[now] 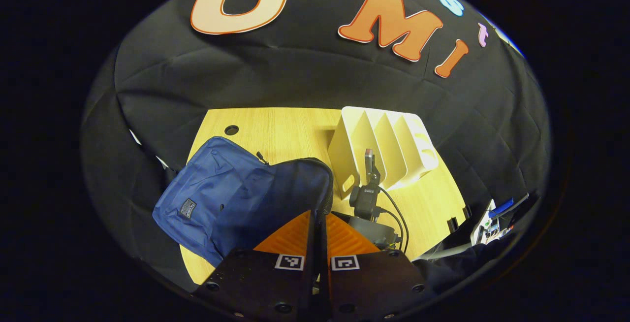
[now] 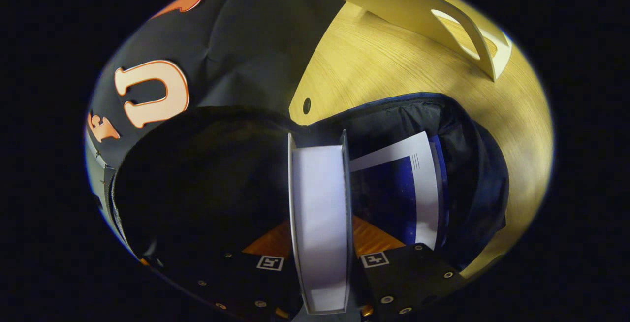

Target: Open the schoolbag, grab two books from the bookshelf and put them into the schoolbag.

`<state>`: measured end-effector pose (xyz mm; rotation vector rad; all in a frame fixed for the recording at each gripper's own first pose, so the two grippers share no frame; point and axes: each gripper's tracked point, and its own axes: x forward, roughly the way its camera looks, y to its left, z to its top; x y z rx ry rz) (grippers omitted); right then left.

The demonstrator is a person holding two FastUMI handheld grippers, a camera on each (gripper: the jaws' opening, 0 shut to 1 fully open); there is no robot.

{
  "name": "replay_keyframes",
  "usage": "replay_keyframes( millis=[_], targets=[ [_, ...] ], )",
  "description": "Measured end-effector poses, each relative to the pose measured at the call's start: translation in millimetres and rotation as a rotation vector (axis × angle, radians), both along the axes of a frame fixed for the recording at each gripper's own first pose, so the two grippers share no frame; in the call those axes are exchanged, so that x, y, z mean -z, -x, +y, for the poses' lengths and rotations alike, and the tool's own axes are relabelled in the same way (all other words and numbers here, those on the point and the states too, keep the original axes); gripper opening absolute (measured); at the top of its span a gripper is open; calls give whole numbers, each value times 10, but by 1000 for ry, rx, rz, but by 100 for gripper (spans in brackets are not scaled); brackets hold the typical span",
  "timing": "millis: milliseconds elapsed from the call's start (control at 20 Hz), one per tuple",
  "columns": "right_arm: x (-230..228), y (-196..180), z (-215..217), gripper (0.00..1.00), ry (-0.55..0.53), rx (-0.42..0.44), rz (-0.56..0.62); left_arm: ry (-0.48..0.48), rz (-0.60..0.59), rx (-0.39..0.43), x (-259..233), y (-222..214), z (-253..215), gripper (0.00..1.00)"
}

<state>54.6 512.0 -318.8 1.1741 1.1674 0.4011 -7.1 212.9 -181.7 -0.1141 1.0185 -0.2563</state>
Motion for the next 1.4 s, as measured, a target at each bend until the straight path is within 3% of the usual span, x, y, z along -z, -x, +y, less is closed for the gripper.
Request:
replay_keyframes(
  millis=[150,200,250,300,350,400,450,750,900,1100,1150,1200,1400],
  targets=[
    [-9,137,-24,58,-1,-61,85,7,-3,-19,15,-26,43,6],
    [-9,155,-91,53,13,-65,96,6,-2,-24,30,-39,65,6],
    [-35,151,-125,60,19,-70,101,15,-4,-34,25,-41,63,6],
    [-71,177,-144,87,3,-79,106,21,0,-37,32,-34,51,6],
    [-122,225,-172,75,-9,-88,116,29,-3,-46,31,-33,57,6],
    [-150,246,-239,93,-4,-94,117,31,-3,-49,41,-35,58,6],
    [-207,258,-291,95,4,-97,111,35,-1,-56,59,-30,59,6],
    [-305,406,-525,98,17,-149,100,39,-6,-75,90,-41,60,6],
    [-423,422,-579,98,-31,-167,91,48,-3,-105,132,-58,53,6],
    [-449,472,-774,98,1,-180,67,32,0,-117,168,-19,49,10],
    [-494,469,-862,98,8,-176,50,17,2,-111,192,-1,40,2],
    [-528,460,-951,97,20,-171,27,2,2,-108,208,5,28,6],
    [-624,372,-1516,95,131,-126,-71,-55,29,-87,353,70,-130,6]
  ],
)
